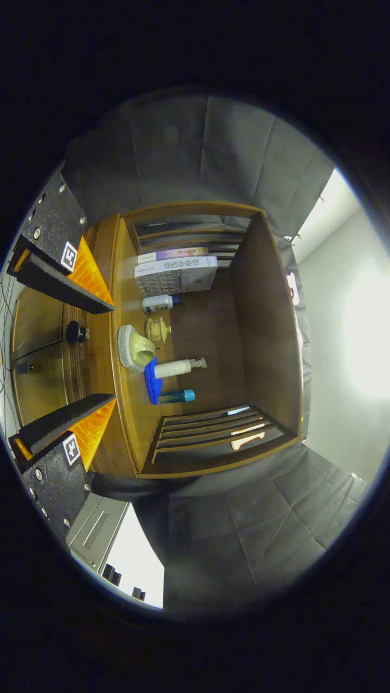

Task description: Pull open the drawer, take out the items inside it, and place them on the countertop above the cabinet.

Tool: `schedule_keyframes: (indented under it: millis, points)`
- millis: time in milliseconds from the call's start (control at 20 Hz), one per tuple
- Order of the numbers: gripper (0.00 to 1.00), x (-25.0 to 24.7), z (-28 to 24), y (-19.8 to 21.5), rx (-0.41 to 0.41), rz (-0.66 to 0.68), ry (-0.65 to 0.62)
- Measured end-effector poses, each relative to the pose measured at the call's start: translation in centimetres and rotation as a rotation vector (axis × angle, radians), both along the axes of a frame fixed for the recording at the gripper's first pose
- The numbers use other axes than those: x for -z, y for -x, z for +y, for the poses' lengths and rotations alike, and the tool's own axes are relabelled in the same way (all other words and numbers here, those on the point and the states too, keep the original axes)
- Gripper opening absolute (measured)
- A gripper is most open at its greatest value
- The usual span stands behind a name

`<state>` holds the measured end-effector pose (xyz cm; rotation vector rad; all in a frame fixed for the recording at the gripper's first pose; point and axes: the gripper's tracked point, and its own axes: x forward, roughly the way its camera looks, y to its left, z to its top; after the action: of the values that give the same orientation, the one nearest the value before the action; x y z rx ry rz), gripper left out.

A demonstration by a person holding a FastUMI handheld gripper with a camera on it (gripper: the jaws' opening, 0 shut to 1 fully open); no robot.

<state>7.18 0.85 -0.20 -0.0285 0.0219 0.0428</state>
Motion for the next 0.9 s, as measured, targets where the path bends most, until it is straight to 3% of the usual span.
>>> schedule_keyframes:
  millis: [400, 900]
  points:
    - [0.93, -0.2, 0.5, 4.6, -0.083, -0.004, 0.022]
    - [0.93, 2.7, -0.8, 6.5, -0.069, 0.017, 0.076]
